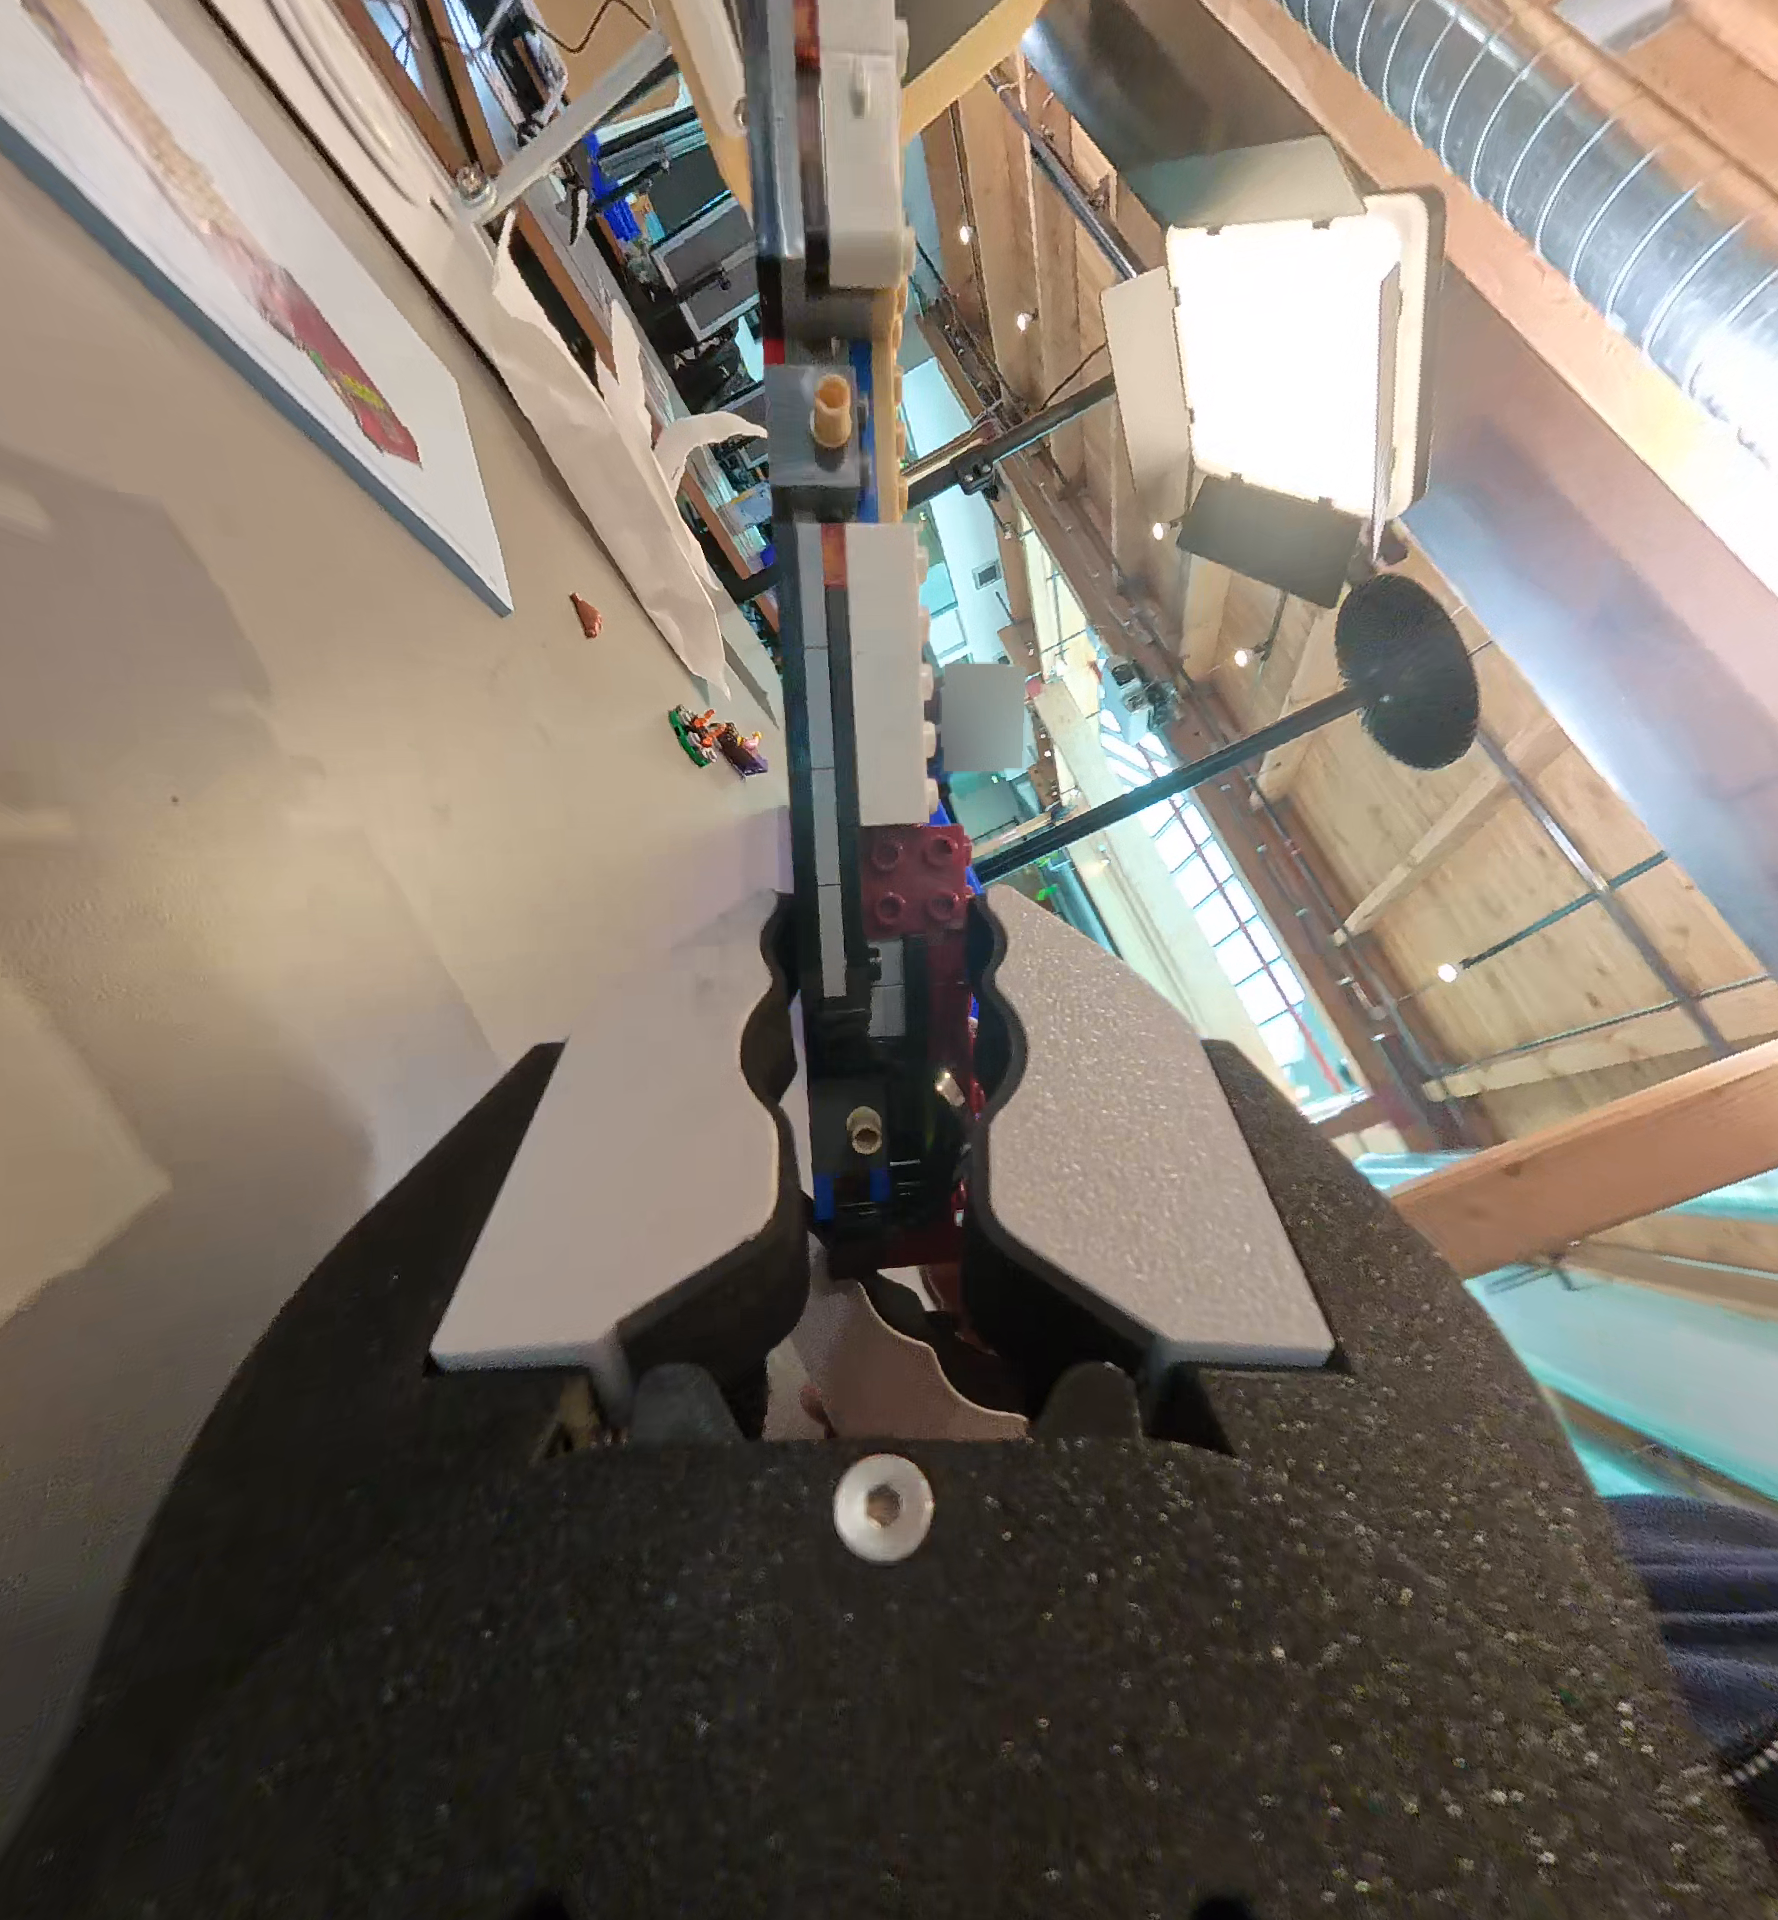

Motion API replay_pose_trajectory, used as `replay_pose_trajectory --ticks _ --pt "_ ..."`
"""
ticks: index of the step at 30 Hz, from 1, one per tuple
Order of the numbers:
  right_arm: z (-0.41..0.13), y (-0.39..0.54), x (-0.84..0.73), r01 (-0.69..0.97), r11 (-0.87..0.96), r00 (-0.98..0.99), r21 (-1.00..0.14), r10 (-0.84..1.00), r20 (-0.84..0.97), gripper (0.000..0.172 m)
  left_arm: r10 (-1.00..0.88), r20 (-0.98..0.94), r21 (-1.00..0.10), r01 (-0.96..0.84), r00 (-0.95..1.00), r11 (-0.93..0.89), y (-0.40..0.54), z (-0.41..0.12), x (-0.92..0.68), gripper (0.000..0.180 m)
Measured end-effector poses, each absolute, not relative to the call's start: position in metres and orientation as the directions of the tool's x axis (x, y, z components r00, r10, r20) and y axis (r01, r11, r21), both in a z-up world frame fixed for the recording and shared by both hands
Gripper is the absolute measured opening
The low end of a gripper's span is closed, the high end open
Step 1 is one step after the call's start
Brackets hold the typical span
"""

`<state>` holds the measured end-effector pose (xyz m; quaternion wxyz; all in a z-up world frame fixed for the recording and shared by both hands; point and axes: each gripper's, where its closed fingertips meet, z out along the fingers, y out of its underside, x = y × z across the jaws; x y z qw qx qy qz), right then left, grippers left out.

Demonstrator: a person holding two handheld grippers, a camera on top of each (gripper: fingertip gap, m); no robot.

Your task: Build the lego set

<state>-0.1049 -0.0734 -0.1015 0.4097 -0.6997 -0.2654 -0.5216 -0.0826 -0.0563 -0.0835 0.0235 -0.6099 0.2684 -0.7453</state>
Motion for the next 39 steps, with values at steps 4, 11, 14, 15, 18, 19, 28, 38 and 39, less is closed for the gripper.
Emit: replay_pose_trajectory --ticks 4,11,14,15,18,19,28,38,39 --pt "-0.1 -0.071 -0.106 0.807 -0.51 0.316 -0.297 -0.053 0.947 0.04 -0.37 0.887 -0.444 -0.289 -0.276 -0.848 -0.056 -0.08 -0.084 0.031" --pt "-0.1 -0.07 -0.104 0.809 -0.509 0.32 -0.294 -0.039 0.947 0.041 -0.367 0.888 -0.441 -0.287 -0.276 -0.85 -0.057 -0.08 -0.082 0.031" --pt "-0.103 -0.069 -0.103 0.807 -0.516 0.326 -0.288 -0.018 0.945 0.041 -0.381 0.885 -0.45 -0.286 -0.267 -0.846 -0.058 -0.082 -0.081 0.031" --pt "-0.104 -0.069 -0.103 0.806 -0.517 0.333 -0.289 -0.008 0.943 0.041 -0.388 0.884 -0.455 -0.286 -0.263 -0.843 -0.058 -0.083 -0.081 0.032" --pt "-0.105 -0.069 -0.104 0.803 -0.514 0.355 -0.302 0.007 0.935 0.041 -0.402 0.877 -0.469 -0.291 -0.261 -0.834 -0.058 -0.085 -0.082 0.031" --pt "-0.104 -0.069 -0.105 0.8 -0.51 0.371 -0.316 0.007 0.929 0.041 -0.405 0.875 -0.473 -0.291 -0.265 -0.832 -0.058 -0.084 -0.082 0.031" --pt "-0.098 -0.065 -0.112 0.812 -0.475 0.388 -0.34 0.002 0.922 0.046 -0.363 0.889 -0.439 -0.294 -0.278 -0.849 -0.059 -0.083 -0.082 0.031" --pt "-0.107 -0.062 -0.114 0.833 -0.478 0.36 -0.281 0.082 0.929 0.045 -0.354 0.903 -0.421 -0.331 -0.245 -0.845 -0.063 -0.089 -0.082 0.031" --pt "-0.108 -0.062 -0.114 0.835 -0.479 0.356 -0.272 0.092 0.93 0.045 -0.356 0.902 -0.423 -0.331 -0.244 -0.844 -0.063 -0.089 -0.082 0.031"
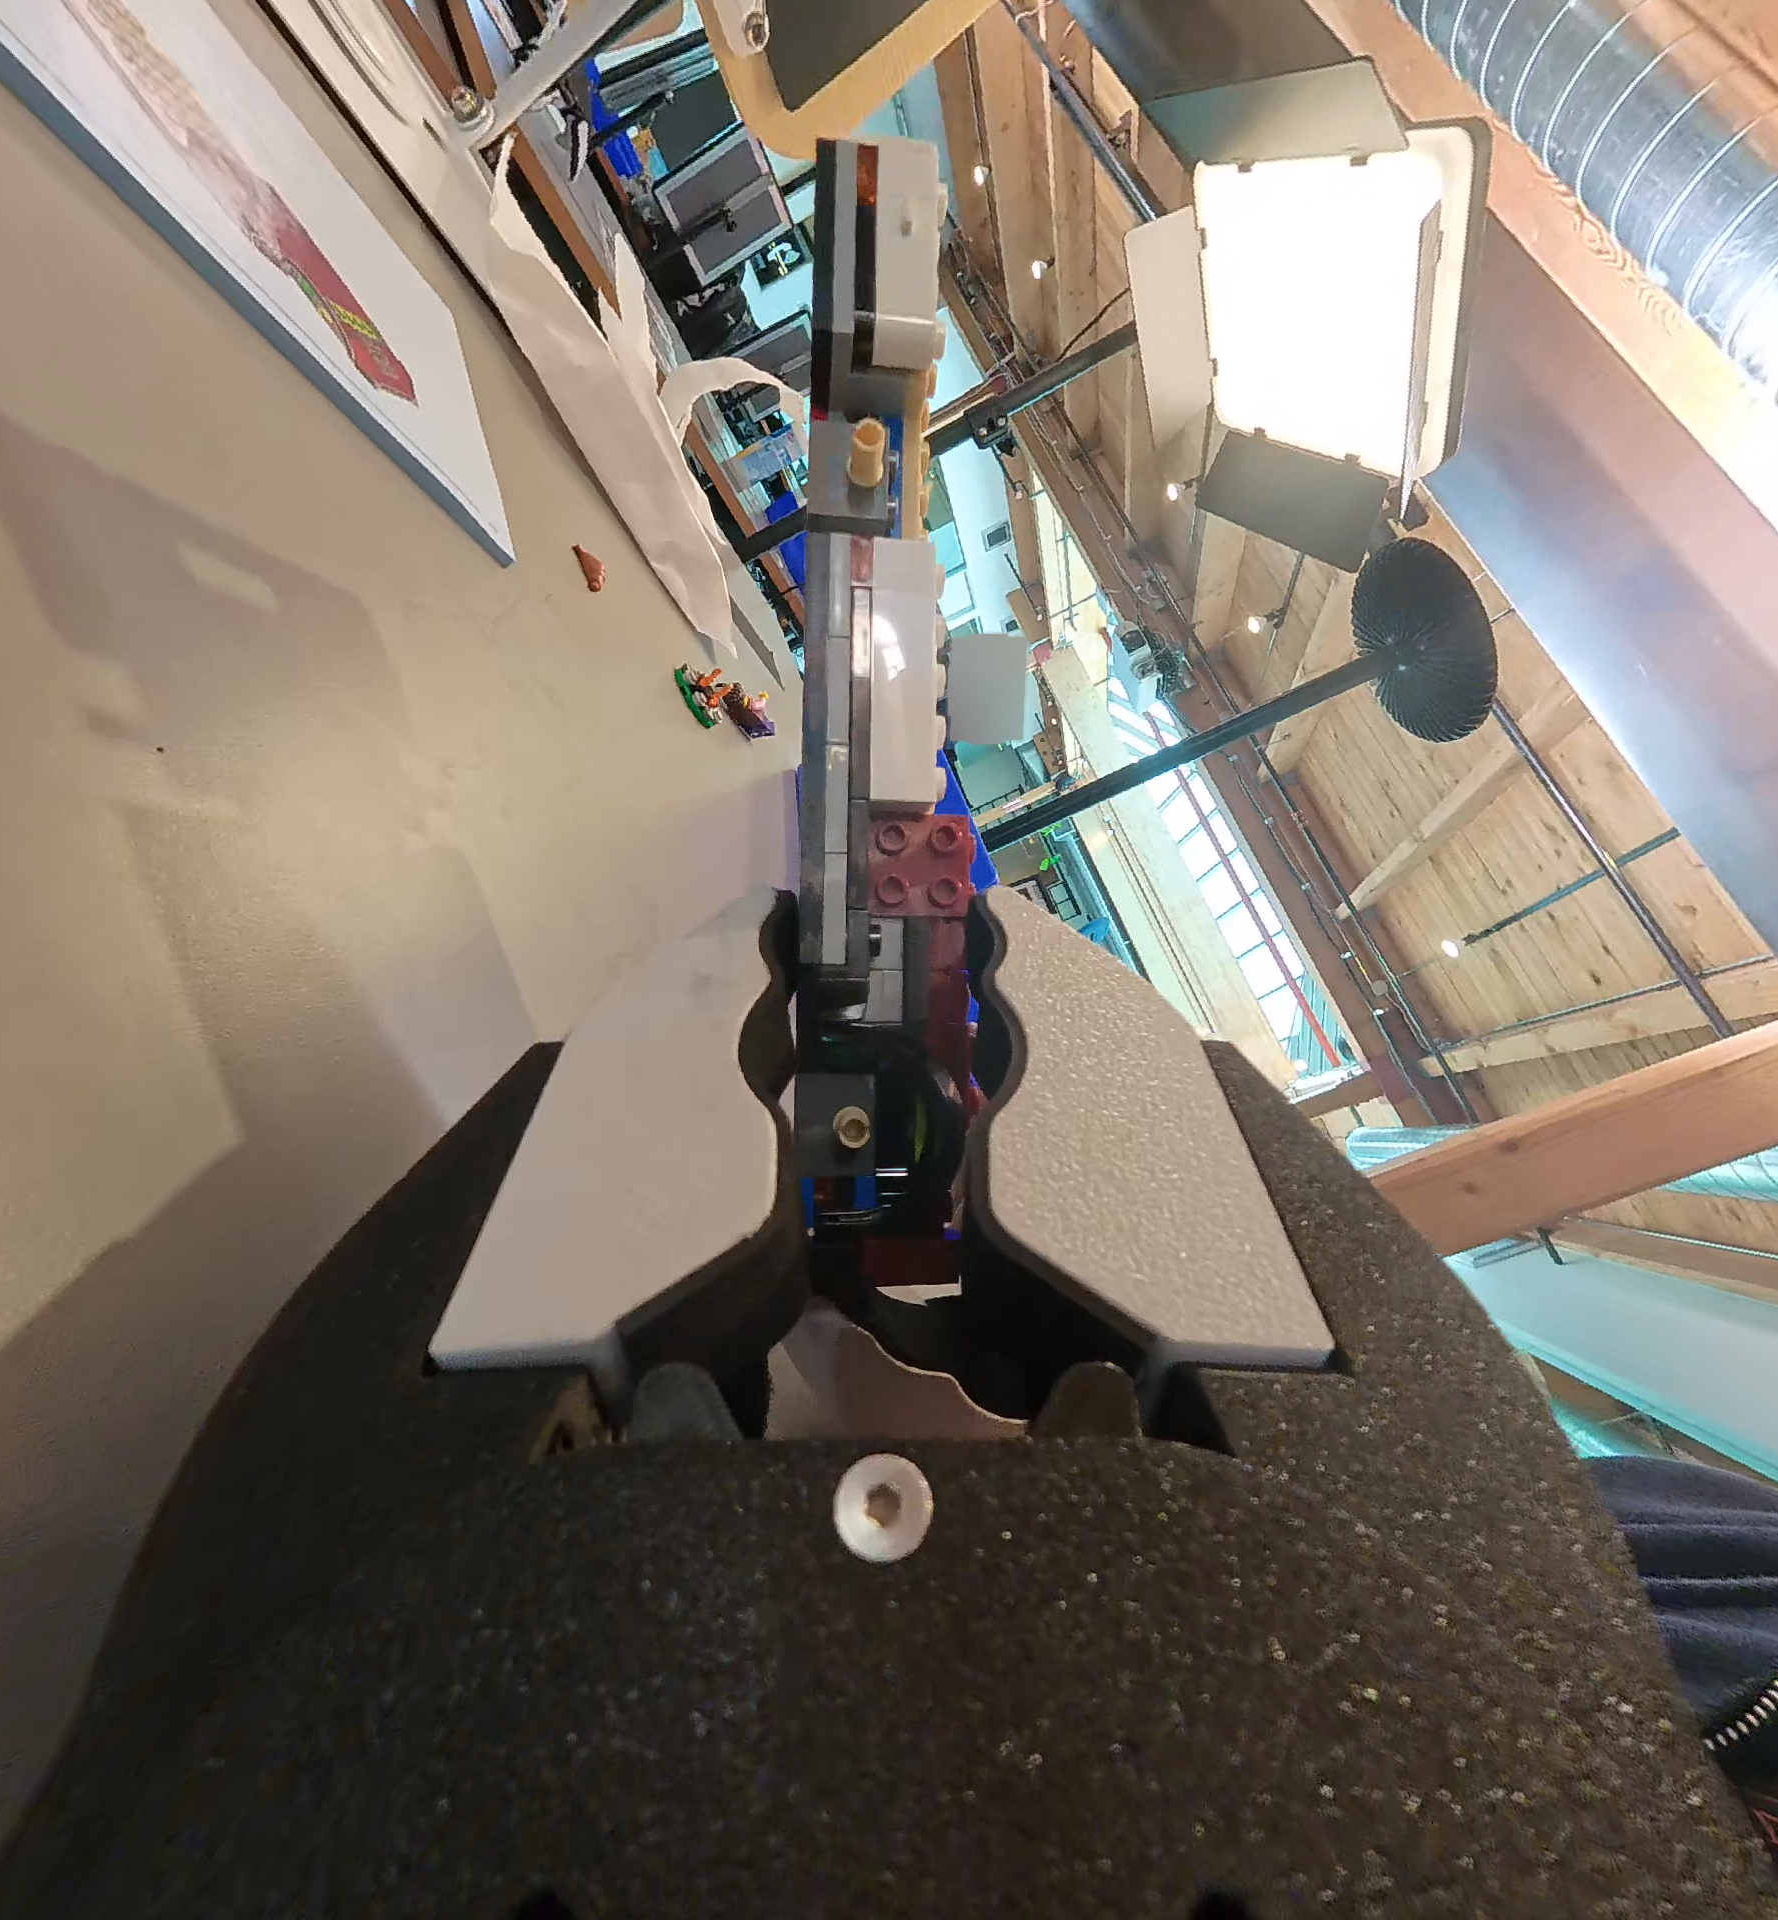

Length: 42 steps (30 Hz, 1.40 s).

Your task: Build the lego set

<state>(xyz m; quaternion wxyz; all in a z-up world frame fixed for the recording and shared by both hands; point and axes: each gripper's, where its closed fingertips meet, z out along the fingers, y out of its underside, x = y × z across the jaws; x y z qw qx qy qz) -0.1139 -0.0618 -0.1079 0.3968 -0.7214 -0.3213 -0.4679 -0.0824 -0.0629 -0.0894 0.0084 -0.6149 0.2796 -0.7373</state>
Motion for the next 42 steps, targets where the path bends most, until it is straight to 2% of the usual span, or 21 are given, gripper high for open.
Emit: replay_pose_trajectory --ticks 5,10,14,21,29,31,35,40,42 --pt "-0.113 -0.062 -0.113 0.834 -0.491 0.361 -0.254 0.136 0.922 0.046 -0.362 0.906 -0.419 -0.348 -0.22 -0.839 -0.062 -0.094 -0.081 0.032" --pt "-0.11 -0.068 -0.11 0.778 -0.502 0.48 -0.378 0.087 0.873 0.047 -0.382 0.899 -0.439 -0.408 -0.217 -0.801 -0.064 -0.097 -0.075 0.031" --pt "-0.112 -0.083 -0.1 0.742 -0.518 0.534 -0.425 0.073 0.842 0.051 -0.504 0.851 -0.5 -0.525 -0.148 -0.689 -0.06 -0.116 -0.071 0.033" --pt "-0.127 -0.102 -0.07 0.679 -0.575 0.597 -0.457 0.069 0.8 0.048 -0.588 0.8 -0.515 -0.635 -0.117 -0.575 -0.063 -0.13 -0.061 0.034" --pt "-0.141 -0.106 -0.058 0.619 -0.615 0.656 -0.488 0.064 0.752 0.046 -0.692 0.716 -0.578 -0.634 -0.093 -0.513 -0.058 -0.134 -0.051 0.048" --pt "-0.144 -0.107 -0.058 0.614 -0.621 0.662 -0.487 0.07 0.746 0.046 -0.685 0.725 -0.567 -0.63 -0.075 -0.531 -0.054 -0.134 -0.051 0.055" --pt "-0.147 -0.108 -0.06 0.608 -0.622 0.672 -0.493 0.073 0.737 0.045 -0.548 0.834 -0.475 -0.588 -0.064 -0.655 -0.045 -0.125 -0.053 0.068" --pt "-0.147 -0.104 -0.063 0.596 -0.616 0.691 -0.515 0.067 0.72 0.044 -0.588 0.795 -0.568 -0.523 -0.149 -0.636 -0.03 -0.104 -0.062 0.071" --pt "-0.146 -0.101 -0.064 0.585 -0.611 0.706 -0.533 0.061 0.705 0.044 -0.649 0.737 -0.636 -0.517 -0.189 -0.572 -0.022 -0.1 -0.067 0.07"
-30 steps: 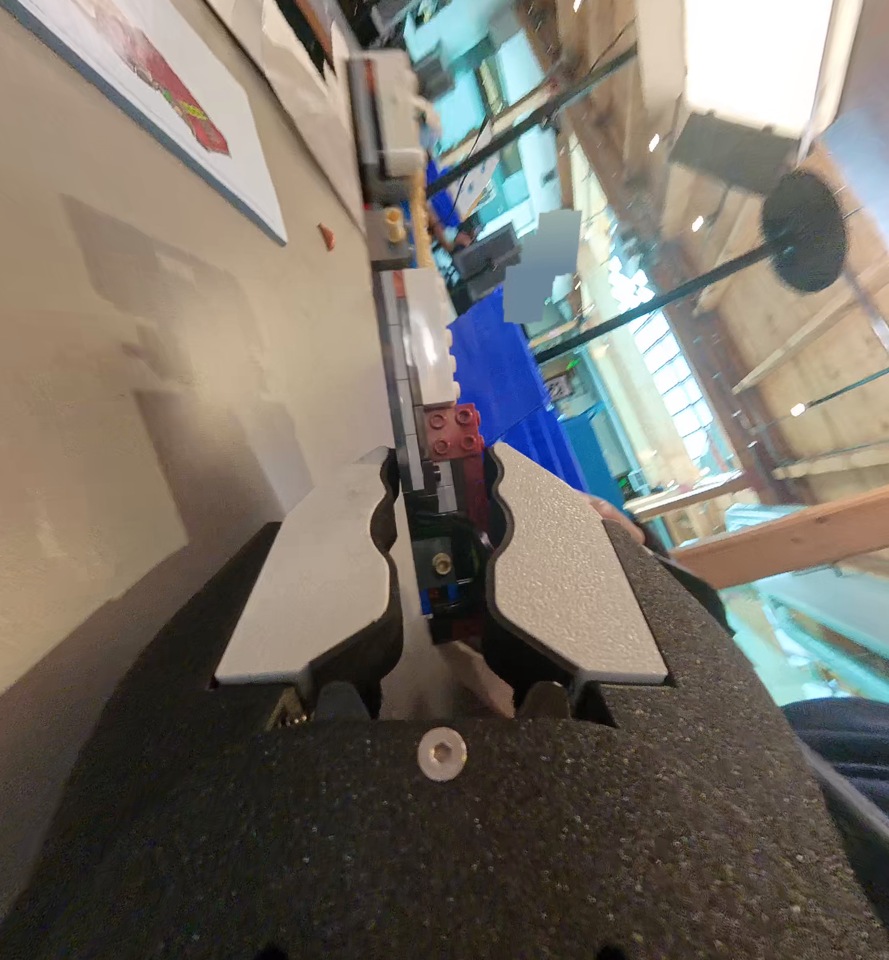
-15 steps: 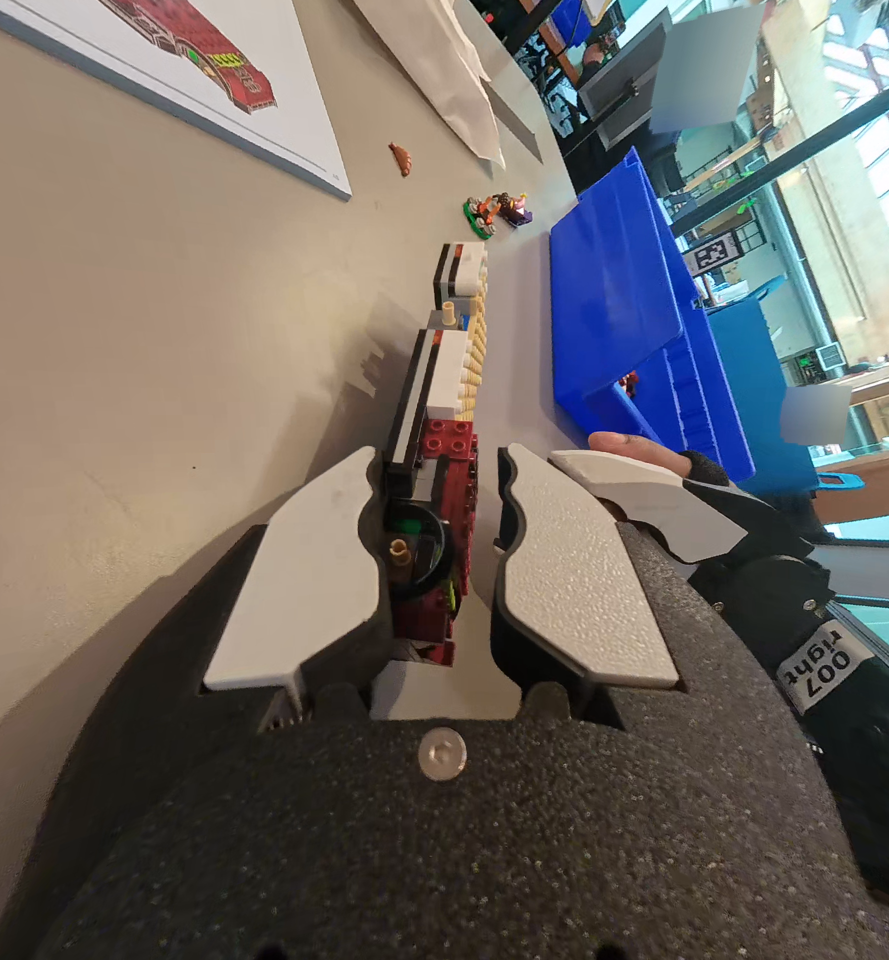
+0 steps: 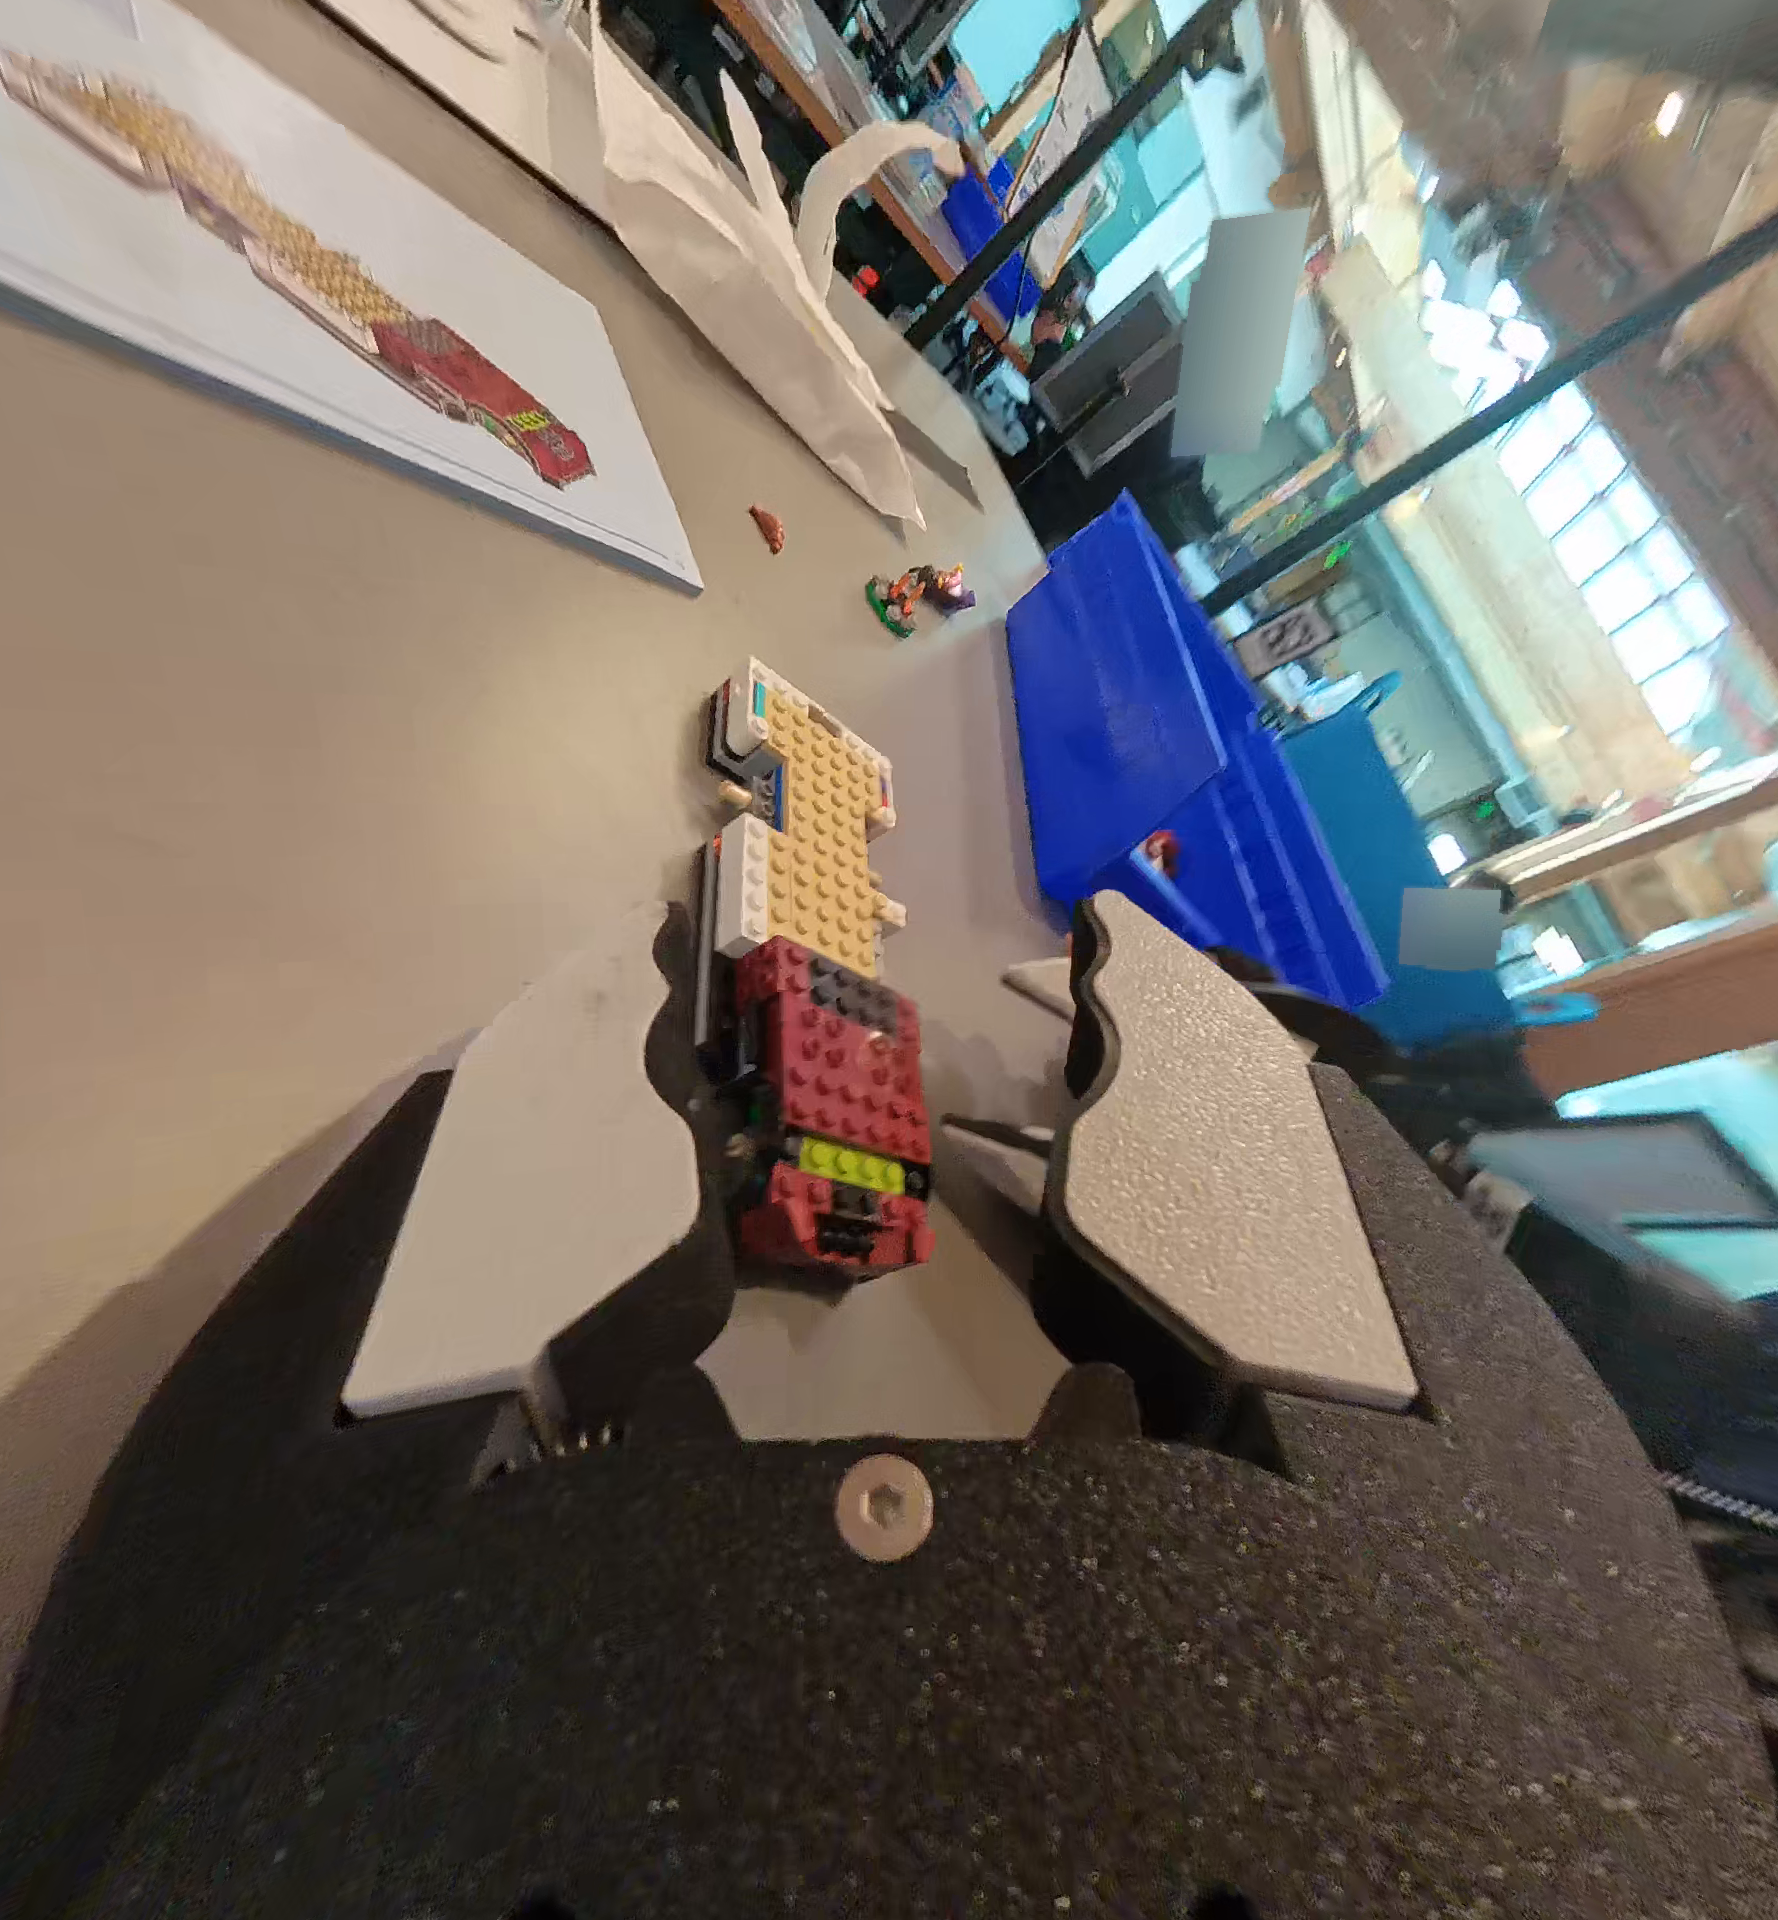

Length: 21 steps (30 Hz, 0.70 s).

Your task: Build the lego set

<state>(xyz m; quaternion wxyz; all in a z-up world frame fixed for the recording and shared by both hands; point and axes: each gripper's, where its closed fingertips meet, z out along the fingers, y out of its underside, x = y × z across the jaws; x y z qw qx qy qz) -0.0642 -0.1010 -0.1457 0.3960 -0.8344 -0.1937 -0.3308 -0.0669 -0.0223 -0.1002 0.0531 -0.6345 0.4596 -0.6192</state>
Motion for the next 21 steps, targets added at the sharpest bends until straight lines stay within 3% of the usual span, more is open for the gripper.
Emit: replay_pose_trajectory --ticks 4,11,14,18,21 --pt "-0.144 -0.096 -0.066 0.554 -0.598 0.746 -0.579 0.047 0.665 0.044 -0.779 0.568 -0.73 -0.6 -0.267 -0.327 -0.017 -0.121 -0.082 0.067" --pt "-0.149 -0.082 -0.061 0.495 -0.621 0.789 -0.607 0.028 0.614 0.044 -0.736 0.483 -0.724 -0.689 -0.474 -0.032 -0.058 -0.137 -0.108 0.065" --pt "-0.149 -0.091 -0.044 0.466 -0.673 0.765 -0.574 -0.02 0.644 0.044 -0.715 0.485 -0.723 -0.69 -0.503 -0.006 -0.071 -0.137 -0.106 0.071" --pt "-0.145 -0.129 -0.011 0.372 -0.772 0.71 -0.516 -0.122 0.694 0.045 -0.548 0.593 -0.709 -0.705 -0.589 -0.009 -0.112 -0.126 -0.109 0.063" --pt "-0.137 -0.166 -0.001 0.314 -0.805 0.681 -0.503 -0.179 0.711 0.045 -0.579 0.526 -0.762 -0.648 -0.624 0.006 -0.114 -0.121 -0.096 0.063"
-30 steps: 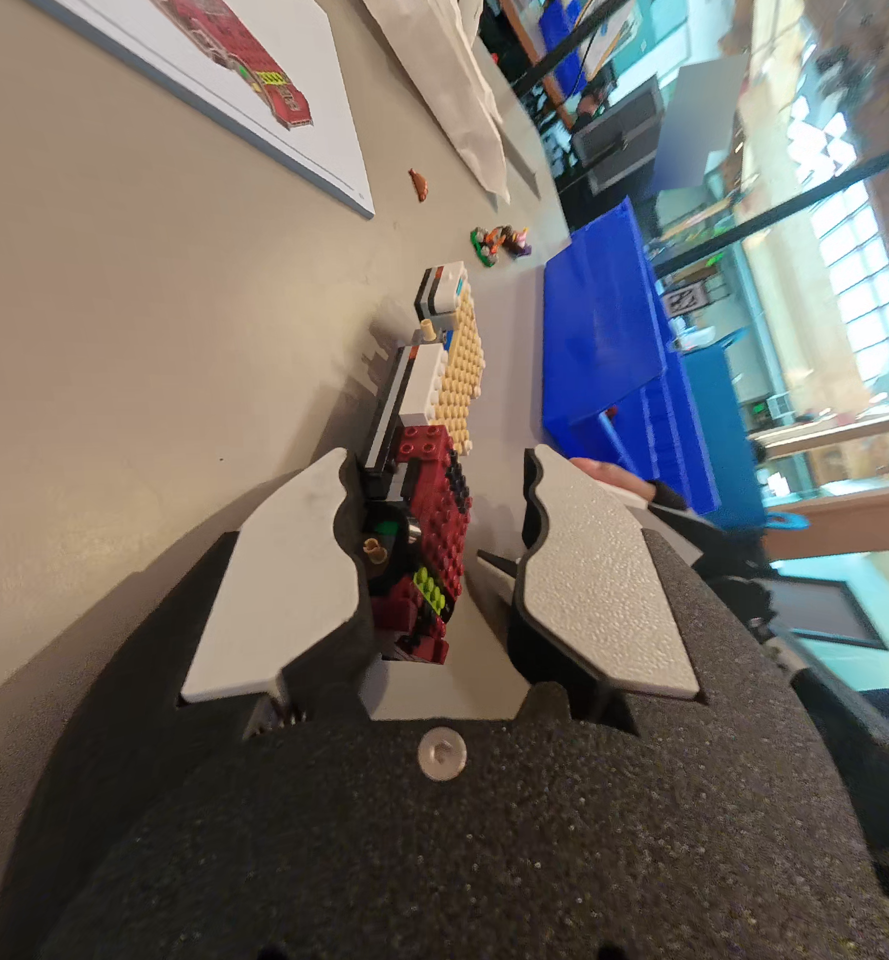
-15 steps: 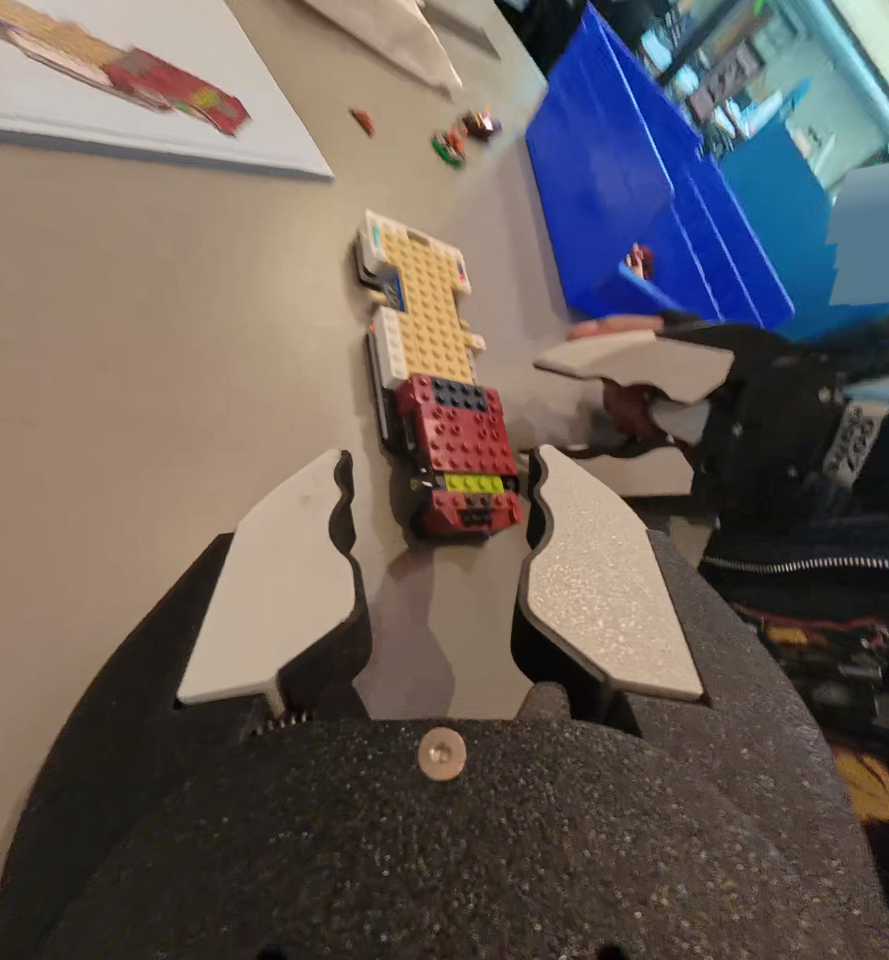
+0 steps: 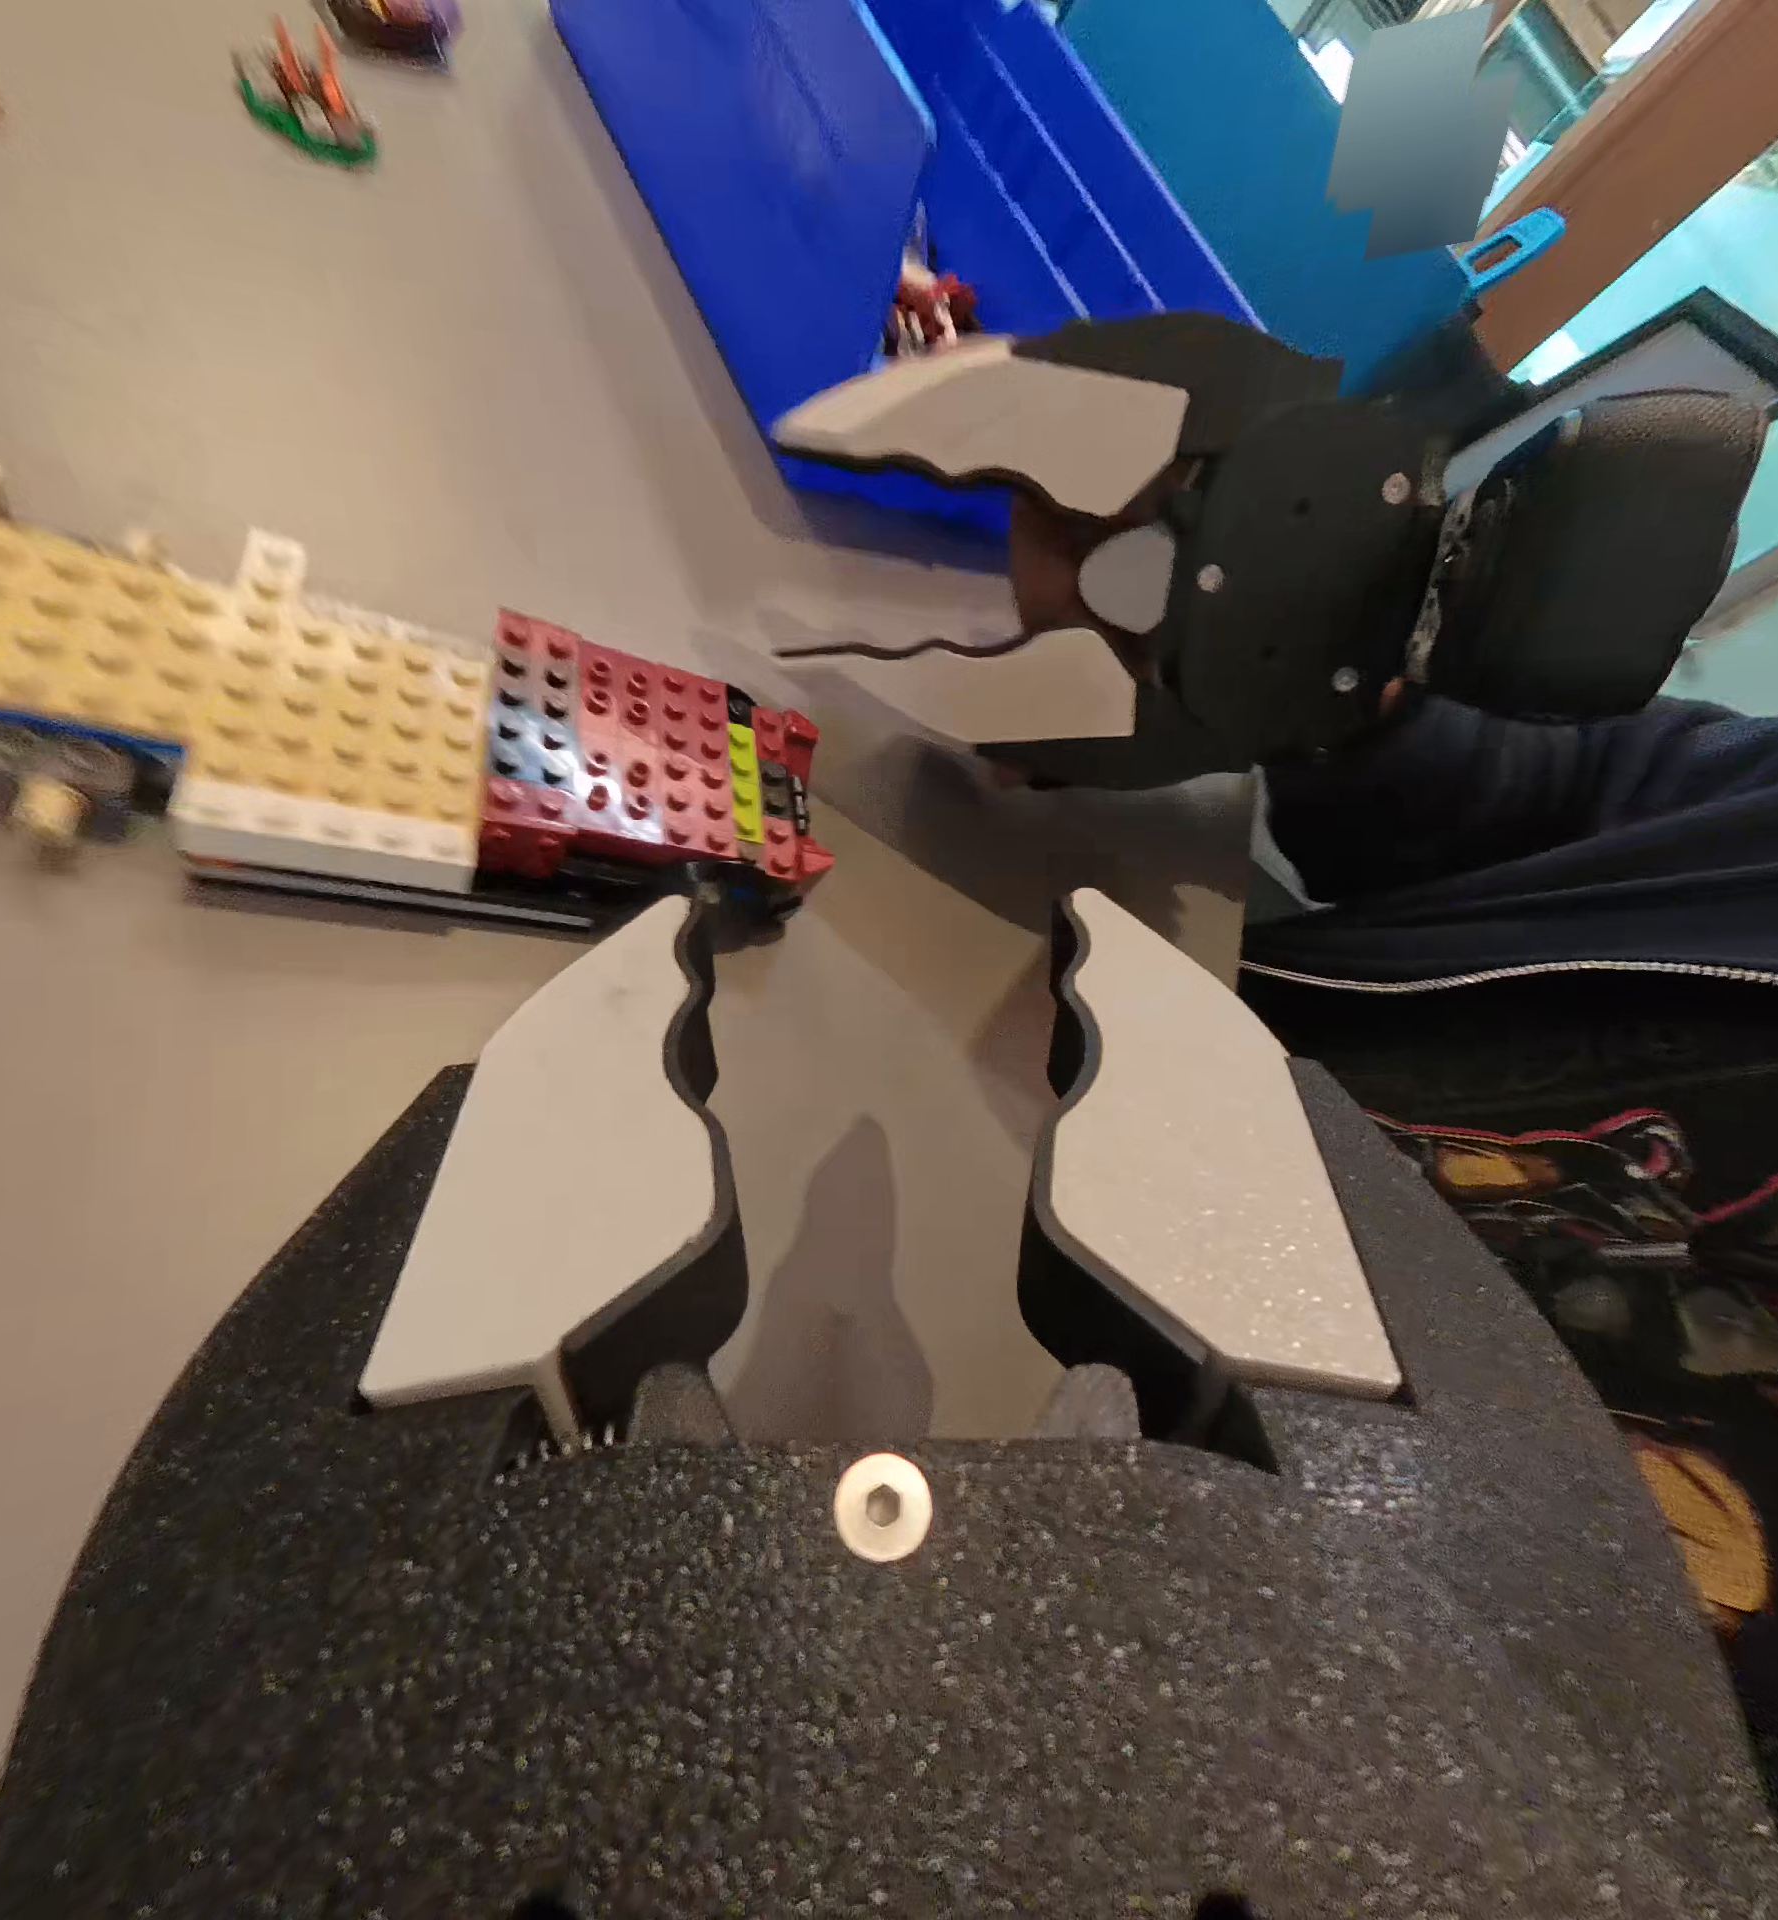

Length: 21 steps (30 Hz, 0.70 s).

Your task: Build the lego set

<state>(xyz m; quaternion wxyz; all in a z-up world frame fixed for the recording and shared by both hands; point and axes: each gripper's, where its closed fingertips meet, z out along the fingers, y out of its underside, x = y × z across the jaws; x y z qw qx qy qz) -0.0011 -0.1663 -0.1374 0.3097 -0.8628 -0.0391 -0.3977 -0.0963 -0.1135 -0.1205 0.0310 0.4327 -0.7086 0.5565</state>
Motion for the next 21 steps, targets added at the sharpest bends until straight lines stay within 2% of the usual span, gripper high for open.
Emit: replay_pose_trajectory --ticks 4,8,12,16,19,21 --pt "-0.132 -0.188 -0.017 0.33 -0.773 0.698 -0.542 -0.186 0.691 0.044 -0.682 0.357 -0.883 -0.469 -0.639 -0.023 -0.079 -0.095 -0.074 0.063" --pt "-0.135 -0.171 -0.042 0.389 -0.693 0.762 -0.607 -0.128 0.635 0.043 -0.767 0.239 -0.935 -0.354 -0.595 -0.016 -0.043 -0.071 -0.045 0.07" --pt "-0.136 -0.14 -0.068 0.452 -0.616 0.806 -0.646 -0.03 0.592 0.042 -0.816 0.111 -0.954 -0.291 -0.568 0.072 -0.017 -0.055 -0.006 0.08" --pt "-0.137 -0.116 -0.104 0.54 -0.503 0.826 -0.675 0.164 0.539 0.044 -0.795 -0.027 -0.928 -0.281 -0.606 0.245 -0.005 -0.056 0.045 0.088" --pt "-0.134 -0.115 -0.123 0.562 -0.409 0.827 -0.719 0.305 0.473 0.043 -0.723 -0.051 -0.894 -0.291 -0.689 0.341 -0.008 -0.065 0.083 0.088" --pt "-0.131 -0.116 -0.111 0.514 -0.415 0.857 -0.751 0.289 0.427 0.043 -0.687 -0.023 -0.885 -0.305 -0.726 0.352 -0.014 -0.071 0.108 0.087"
